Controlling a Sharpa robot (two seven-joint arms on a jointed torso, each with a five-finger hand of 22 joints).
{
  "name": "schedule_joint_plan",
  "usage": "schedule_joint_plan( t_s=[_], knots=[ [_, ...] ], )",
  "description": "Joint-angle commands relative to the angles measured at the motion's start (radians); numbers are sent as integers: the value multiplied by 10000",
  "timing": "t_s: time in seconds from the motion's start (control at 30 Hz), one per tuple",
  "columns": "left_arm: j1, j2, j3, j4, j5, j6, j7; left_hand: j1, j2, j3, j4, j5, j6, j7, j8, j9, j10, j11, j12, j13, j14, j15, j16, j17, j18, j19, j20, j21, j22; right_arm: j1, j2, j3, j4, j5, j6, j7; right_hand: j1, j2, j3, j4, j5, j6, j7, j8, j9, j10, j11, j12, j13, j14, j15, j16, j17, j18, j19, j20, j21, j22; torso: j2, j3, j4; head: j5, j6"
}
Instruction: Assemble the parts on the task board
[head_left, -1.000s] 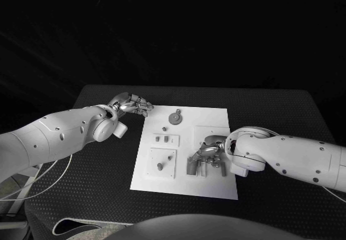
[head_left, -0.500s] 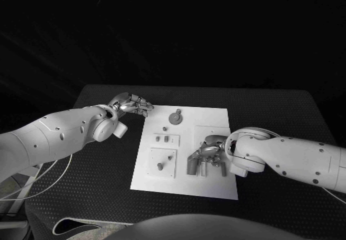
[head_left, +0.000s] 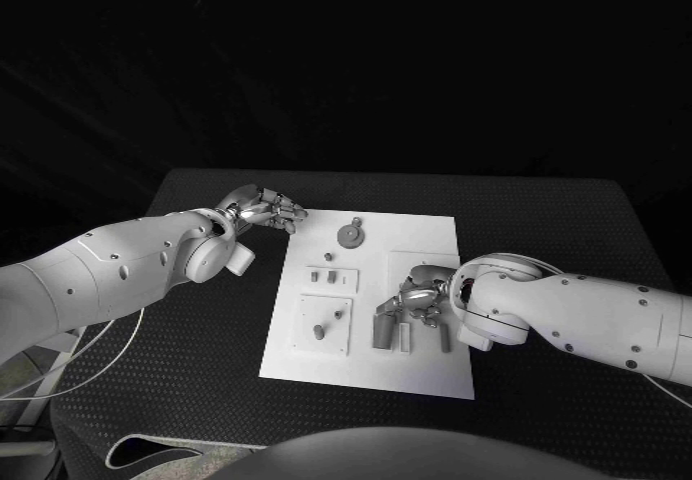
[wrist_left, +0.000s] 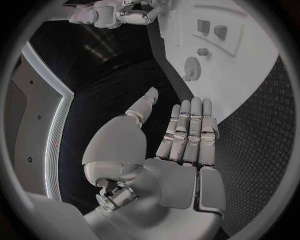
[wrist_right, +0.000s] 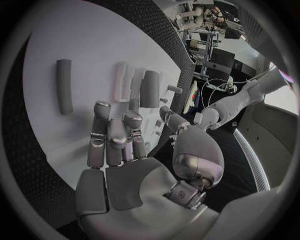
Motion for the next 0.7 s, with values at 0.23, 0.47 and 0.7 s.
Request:
schedule_joint_plan(
  t_s=[0.23,0.47,0.7],
  knots=[
    [3,27,3,13,54,162,10,-95,35,-80,2,18,-90,25,13,-17,-55,-6,-8,-18,-1,57,-59,19,168,-33,1,19,-14,-2,87,15,56,-155,136,351,523,310,-283,-576,-37,-118,20,13,60,-100,33,51,5,-42,19,-14,-41,143,-66,34,8,179,2,1,-17,-7,-5],
    [3,22,2,13,50,155,-7,-95,42,-79,2,18,-97,28,10,-19,-56,-6,-7,-18,2,56,-60,24,169,-31,0,21,-15,-2,98,14,89,-273,351,303,627,235,-388,-749,-38,-144,32,-6,67,-128,46,45,-3,-99,33,-34,-105,143,-103,58,-6,175,-4,2,-4,-18,-27],
    [3,22,0,14,50,160,-8,-101,41,-83,1,17,-120,38,-2,-25,-69,-2,-11,-23,4,55,-64,33,171,-30,0,23,-18,-2,118,14,125,-860,309,237,633,-289,-283,-514,-37,-182,52,-40,67,-177,66,35,-14,-164,50,-55,-146,143,-112,81,-37,155,-3,2,0,-19,-28]
  ],
)
